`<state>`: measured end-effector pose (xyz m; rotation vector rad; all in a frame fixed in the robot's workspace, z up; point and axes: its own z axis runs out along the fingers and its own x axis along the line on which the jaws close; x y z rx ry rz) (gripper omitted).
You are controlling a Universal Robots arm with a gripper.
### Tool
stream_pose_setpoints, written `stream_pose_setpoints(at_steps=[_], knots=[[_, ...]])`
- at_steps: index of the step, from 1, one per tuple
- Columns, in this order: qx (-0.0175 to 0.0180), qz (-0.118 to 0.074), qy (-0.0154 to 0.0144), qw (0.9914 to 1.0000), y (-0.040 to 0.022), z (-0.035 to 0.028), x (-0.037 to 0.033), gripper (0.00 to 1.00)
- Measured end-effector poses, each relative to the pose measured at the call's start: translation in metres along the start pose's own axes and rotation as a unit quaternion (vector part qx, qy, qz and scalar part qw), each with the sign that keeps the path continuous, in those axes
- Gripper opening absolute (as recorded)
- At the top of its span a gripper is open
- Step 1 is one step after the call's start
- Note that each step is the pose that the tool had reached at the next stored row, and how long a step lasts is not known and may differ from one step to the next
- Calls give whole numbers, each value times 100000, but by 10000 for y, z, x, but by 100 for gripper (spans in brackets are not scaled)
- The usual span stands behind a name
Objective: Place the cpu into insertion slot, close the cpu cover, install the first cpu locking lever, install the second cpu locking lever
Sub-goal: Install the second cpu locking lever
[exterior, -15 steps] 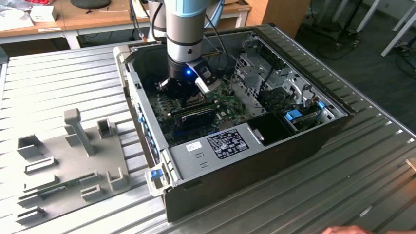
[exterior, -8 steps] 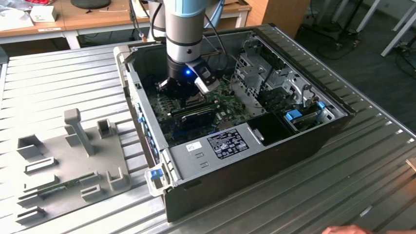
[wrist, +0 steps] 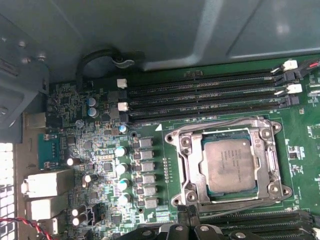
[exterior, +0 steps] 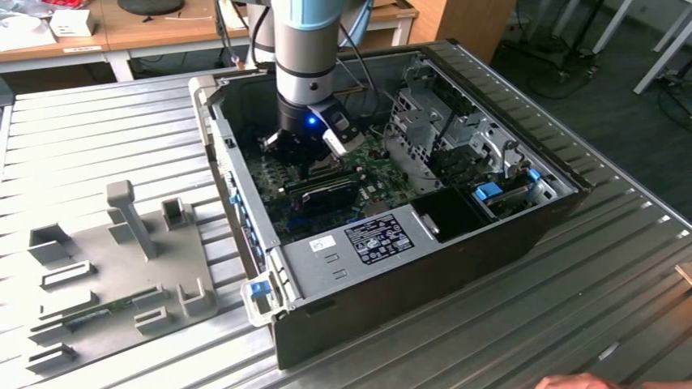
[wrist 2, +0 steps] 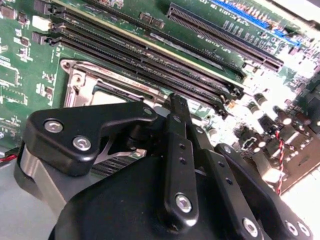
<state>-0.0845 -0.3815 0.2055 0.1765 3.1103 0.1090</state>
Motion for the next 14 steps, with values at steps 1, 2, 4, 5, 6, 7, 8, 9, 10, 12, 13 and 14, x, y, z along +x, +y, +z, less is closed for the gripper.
stream_pose_setpoints(at_steps=[1,2,4,5,6,7,8,9,10,12,13,14], knots=[[0,1,1,100000,3,3,3,11],[8,-2,3,100000,6,6,6,11],[15,-12,7,100000,10,14,13,11],[10,-19,6,100000,12,18,16,11],[5,-28,1,100000,14,23,21,11],[7,-36,4,100000,14,28,24,11],[12,-47,8,100000,15,31,26,11],[19,-60,13,100000,15,33,27,11],[21,-73,14,100000,15,35,27,11],[16,-74,11,100000,15,36,28,11],[7,-76,8,100000,16,38,28,11],[7,-82,7,100000,16,40,28,11]])
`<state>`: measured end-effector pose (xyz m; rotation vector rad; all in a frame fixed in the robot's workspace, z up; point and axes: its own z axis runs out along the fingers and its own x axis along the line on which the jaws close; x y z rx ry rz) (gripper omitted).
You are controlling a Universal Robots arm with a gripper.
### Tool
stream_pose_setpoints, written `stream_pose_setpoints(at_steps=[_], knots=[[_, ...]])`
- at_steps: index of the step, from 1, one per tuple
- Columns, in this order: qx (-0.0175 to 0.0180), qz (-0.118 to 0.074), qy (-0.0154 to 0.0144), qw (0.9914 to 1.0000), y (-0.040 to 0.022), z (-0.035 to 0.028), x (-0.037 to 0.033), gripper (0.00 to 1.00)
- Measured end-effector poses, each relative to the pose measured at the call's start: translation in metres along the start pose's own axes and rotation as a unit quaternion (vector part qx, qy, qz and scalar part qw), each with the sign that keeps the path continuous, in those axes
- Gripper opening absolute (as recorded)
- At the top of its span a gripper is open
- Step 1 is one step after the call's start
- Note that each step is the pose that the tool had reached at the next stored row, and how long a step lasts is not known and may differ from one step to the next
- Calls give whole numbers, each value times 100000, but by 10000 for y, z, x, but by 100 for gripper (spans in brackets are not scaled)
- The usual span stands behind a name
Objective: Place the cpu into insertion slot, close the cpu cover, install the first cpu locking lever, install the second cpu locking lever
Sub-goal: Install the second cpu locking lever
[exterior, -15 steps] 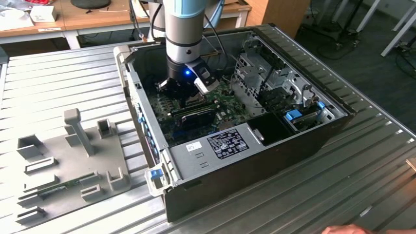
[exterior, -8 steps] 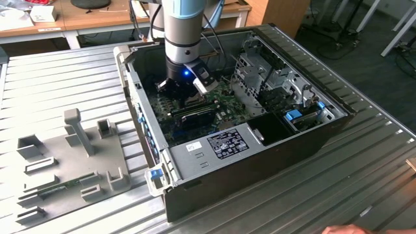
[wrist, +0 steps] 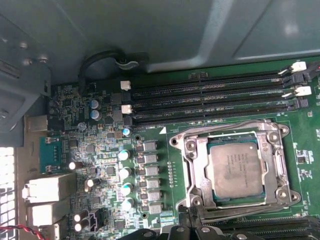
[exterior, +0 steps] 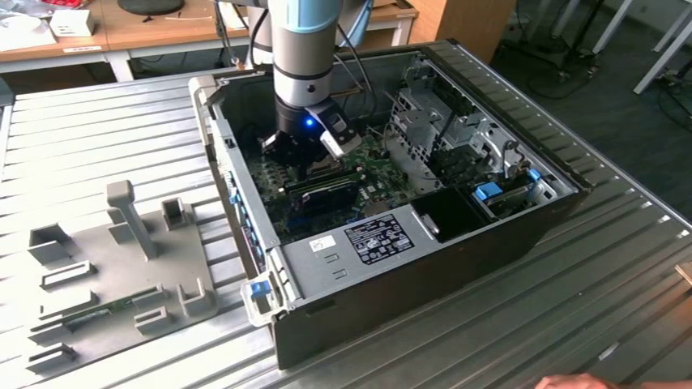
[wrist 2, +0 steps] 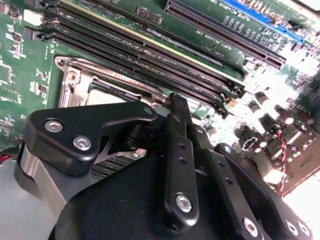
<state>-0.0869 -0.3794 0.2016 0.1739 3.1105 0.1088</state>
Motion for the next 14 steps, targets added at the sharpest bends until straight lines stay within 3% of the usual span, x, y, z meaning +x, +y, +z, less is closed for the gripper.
stream_pose_setpoints(at_steps=[14], knots=[[-4,-95,9,100000,5,26,9,11]])
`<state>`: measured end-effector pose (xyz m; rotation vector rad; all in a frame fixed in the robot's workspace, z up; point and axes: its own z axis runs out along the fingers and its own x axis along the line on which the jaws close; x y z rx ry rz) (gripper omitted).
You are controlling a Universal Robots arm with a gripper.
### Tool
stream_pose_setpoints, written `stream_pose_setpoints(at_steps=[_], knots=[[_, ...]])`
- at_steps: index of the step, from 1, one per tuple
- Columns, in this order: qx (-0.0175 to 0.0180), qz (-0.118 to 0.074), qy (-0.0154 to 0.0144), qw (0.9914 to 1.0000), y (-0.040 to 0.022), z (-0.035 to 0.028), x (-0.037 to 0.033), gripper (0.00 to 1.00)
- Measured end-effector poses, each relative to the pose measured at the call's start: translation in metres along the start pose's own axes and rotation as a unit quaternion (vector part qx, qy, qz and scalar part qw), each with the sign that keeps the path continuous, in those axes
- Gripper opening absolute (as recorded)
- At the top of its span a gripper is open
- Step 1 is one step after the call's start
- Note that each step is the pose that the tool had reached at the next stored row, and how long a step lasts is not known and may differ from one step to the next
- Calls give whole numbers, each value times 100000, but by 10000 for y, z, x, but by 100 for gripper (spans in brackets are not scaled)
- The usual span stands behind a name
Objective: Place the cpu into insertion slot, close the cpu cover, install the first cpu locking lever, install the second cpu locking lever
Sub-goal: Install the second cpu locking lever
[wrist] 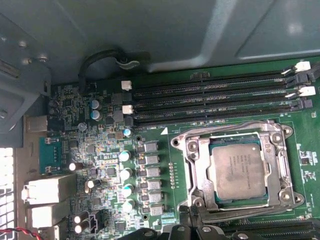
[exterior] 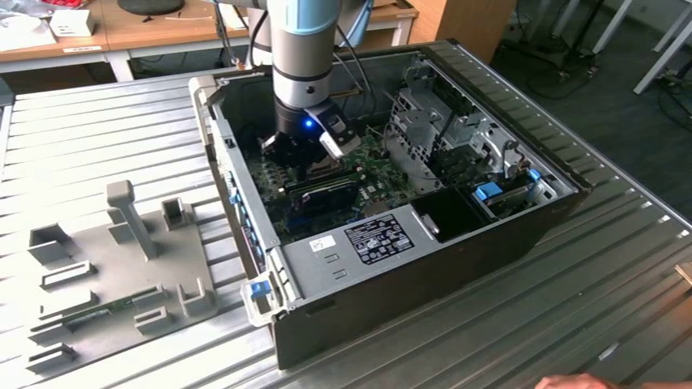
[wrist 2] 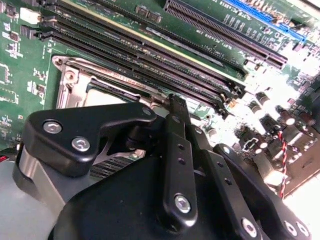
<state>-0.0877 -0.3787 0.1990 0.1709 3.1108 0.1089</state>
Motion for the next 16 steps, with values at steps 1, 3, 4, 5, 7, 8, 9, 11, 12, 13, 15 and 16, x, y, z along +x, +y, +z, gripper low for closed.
stream_pose_setpoints(at_steps=[1,3,4,5,7,8,9,11,12,13,15,16], knots=[[1,-4,-2,100000,1,1,1,11],[5,-17,0,100000,1,3,3,11],[4,-18,2,100000,1,5,3,11],[-1,-21,0,100000,1,7,4,11],[-1,-30,3,100000,1,10,6,11],[-8,-33,-1,100000,1,12,6,11],[-28,-39,-8,100000,1,15,7,11],[-16,-50,-14,100000,0,18,9,11],[-2,-50,-5,100000,0,18,11,11],[3,-52,4,100000,-1,19,12,11],[9,-58,7,100000,-1,19,14,11],[7,-58,4,100000,-1,20,15,11]])
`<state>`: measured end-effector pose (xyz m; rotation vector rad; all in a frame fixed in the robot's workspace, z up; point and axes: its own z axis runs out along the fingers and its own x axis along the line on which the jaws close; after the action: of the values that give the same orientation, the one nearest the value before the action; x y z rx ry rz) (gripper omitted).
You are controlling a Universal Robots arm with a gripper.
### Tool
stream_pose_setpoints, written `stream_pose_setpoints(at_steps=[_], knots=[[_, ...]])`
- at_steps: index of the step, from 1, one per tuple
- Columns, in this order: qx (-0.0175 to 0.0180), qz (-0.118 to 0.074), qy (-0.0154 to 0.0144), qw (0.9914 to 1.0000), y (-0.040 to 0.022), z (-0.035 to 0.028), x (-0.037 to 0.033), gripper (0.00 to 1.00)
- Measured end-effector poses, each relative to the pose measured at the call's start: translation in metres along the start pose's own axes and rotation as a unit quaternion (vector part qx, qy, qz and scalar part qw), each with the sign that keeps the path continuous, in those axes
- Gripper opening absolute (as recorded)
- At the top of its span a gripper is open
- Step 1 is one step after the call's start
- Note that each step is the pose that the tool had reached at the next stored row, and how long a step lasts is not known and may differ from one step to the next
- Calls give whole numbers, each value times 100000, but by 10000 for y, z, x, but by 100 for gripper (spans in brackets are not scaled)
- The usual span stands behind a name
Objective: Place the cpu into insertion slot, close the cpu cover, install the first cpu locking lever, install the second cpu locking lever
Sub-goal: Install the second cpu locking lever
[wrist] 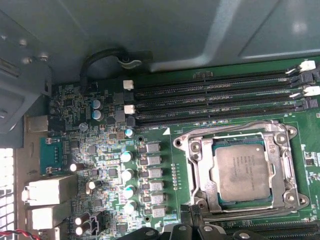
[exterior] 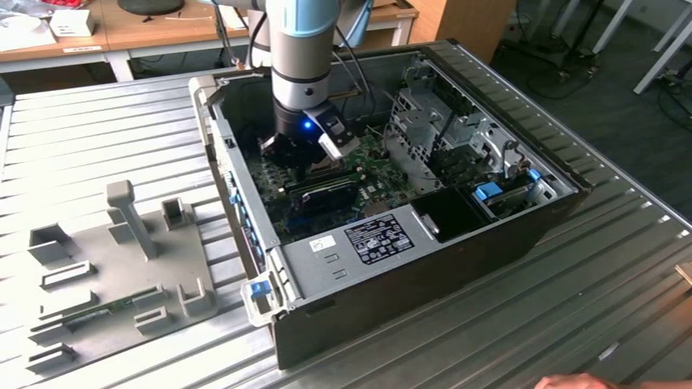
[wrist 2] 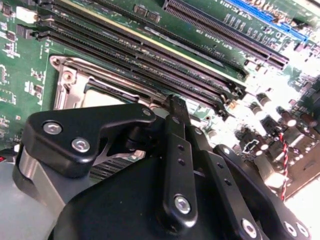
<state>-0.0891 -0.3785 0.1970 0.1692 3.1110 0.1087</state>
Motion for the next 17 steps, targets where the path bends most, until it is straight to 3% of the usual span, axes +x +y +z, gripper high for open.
stream_pose_setpoints(at_steps=[17], knots=[[39,-1098,70,99994,-9,0,21,11]])
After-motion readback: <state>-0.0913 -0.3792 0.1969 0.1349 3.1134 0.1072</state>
